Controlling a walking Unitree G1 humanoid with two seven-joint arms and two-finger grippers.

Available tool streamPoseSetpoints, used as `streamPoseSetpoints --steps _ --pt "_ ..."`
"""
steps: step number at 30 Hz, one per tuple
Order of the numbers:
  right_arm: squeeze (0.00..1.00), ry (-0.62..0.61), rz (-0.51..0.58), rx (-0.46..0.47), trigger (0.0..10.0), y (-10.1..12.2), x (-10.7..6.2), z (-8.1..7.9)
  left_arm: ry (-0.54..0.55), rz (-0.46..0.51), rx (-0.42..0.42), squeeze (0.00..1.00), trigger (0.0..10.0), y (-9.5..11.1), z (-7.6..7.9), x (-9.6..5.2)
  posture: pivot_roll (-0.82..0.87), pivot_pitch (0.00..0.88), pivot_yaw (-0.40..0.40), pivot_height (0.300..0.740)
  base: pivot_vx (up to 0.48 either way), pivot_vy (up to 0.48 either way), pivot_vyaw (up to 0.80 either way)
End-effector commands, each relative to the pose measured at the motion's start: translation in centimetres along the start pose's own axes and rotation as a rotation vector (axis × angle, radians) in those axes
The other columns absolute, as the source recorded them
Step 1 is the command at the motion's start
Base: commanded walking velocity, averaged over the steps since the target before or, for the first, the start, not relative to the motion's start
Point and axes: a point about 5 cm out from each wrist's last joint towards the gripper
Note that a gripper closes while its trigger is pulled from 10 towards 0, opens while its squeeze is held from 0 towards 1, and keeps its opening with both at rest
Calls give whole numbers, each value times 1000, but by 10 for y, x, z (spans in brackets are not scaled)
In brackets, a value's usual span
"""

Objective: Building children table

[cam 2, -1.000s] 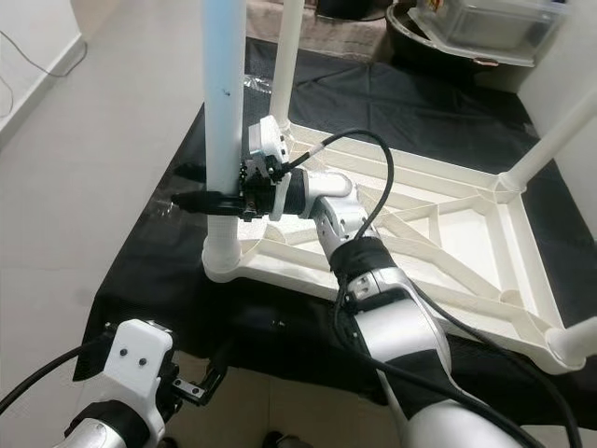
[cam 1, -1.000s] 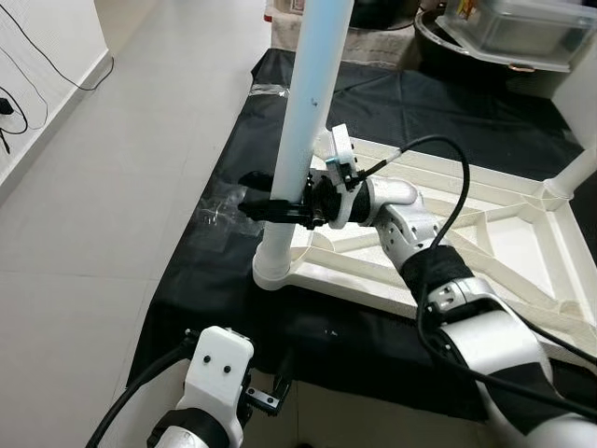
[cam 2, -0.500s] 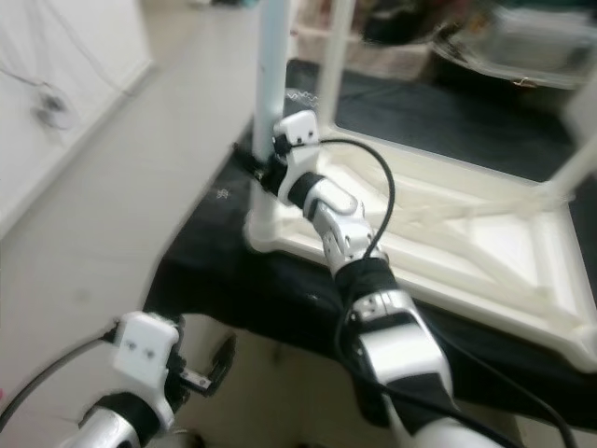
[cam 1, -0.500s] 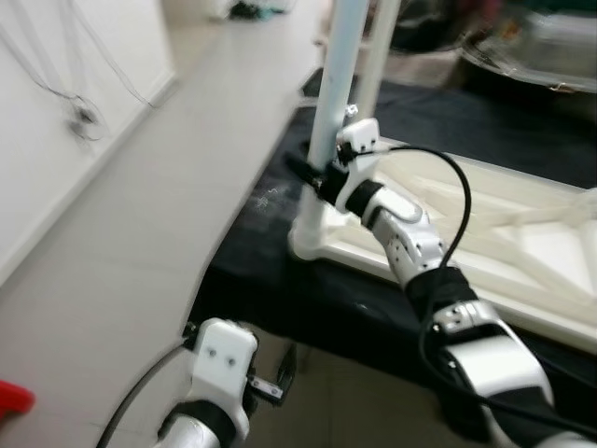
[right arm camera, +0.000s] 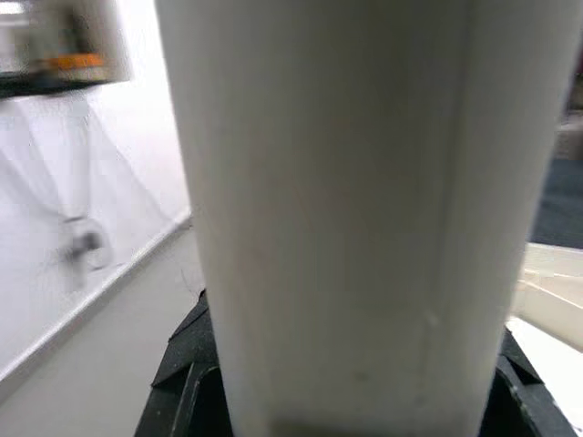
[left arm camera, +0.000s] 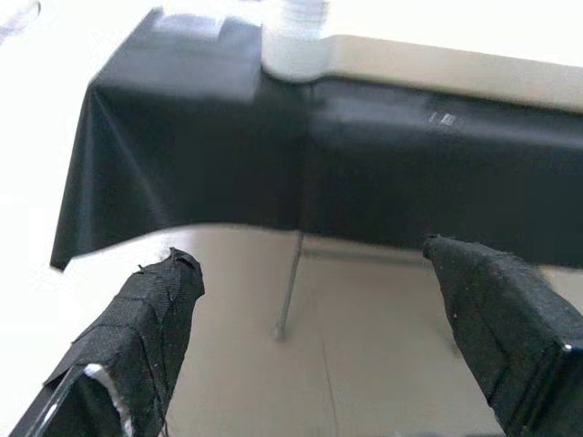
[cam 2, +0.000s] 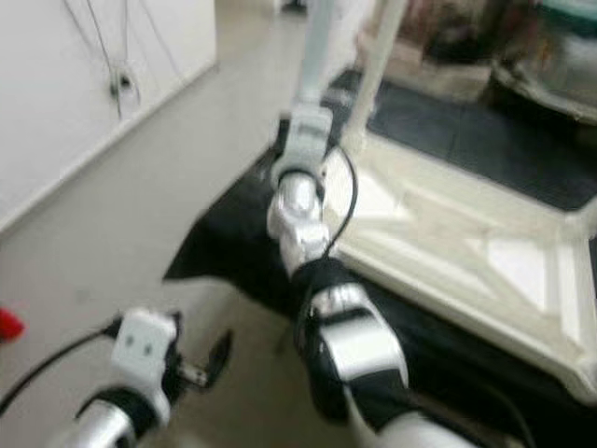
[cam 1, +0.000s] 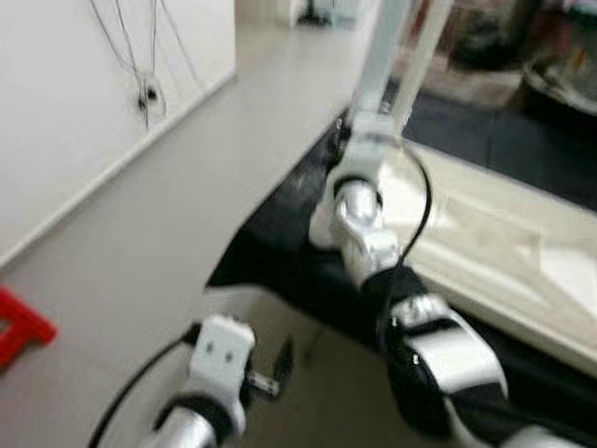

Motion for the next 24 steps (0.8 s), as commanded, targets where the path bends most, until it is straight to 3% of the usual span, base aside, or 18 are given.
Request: streamPoseSetpoints --steps 1,11,24 --pt "0 -224 -219 23 10000 -48 -14 17 -8 -5 -3 0 10000 -2 1 -1 217 193 -115 740 0 0 0" --pt "0 -481 -226 24 10000 -27 -21 -6 -30 -1 7 0 10000 -2 6 0 238 197 -121 740 0 0 0" --pt "0 -517 -221 64 10000 -15 -25 -21 -67 25 13 0 10000 1 10 -2 240 192 -124 740 0 0 0"
Point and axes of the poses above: a point about 5 cm out from each wrist's last joint towards the gripper, its own x axis pointing out of the wrist towards the gripper, its own y axis along the axis of the wrist's last joint, z = x × y, and after that the axes turned 1 degree about -x, right-handed
